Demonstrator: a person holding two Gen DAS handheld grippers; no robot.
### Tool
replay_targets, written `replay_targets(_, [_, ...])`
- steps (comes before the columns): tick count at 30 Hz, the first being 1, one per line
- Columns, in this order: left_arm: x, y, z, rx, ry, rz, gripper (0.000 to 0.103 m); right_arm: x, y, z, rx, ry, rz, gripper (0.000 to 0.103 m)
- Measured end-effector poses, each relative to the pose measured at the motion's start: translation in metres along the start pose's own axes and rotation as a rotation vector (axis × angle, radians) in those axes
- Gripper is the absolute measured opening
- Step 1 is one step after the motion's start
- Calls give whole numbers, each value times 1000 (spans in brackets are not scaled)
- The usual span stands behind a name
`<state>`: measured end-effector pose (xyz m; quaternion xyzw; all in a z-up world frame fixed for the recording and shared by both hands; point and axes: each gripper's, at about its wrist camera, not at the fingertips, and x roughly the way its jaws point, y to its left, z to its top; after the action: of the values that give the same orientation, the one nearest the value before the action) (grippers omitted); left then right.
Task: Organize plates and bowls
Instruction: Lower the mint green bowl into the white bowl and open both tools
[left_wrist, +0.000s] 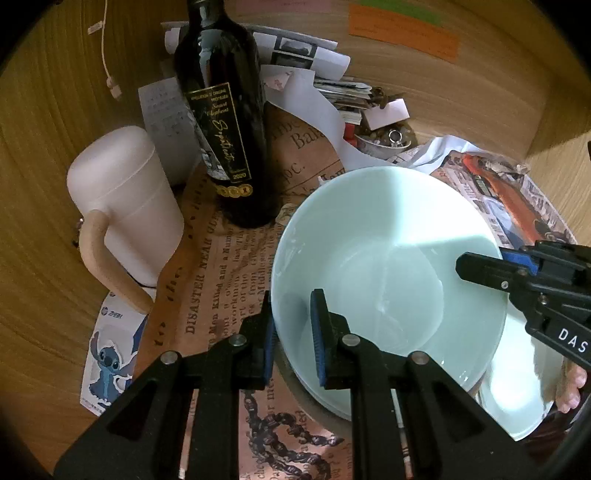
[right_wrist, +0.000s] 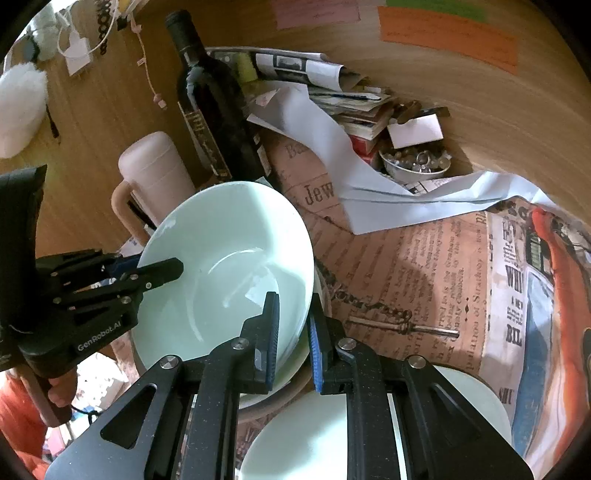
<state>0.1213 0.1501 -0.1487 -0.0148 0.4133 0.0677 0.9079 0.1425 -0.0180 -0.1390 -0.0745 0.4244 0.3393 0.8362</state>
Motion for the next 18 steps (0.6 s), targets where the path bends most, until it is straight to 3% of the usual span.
replay_targets(13, [-1,4,-5,11,-14,27,17,5,13,-4,-69,-10,-57,16])
replay_targets(18, [0,1,-6,17,-17,33,17,3,19,-4,-113,-18,-78,25])
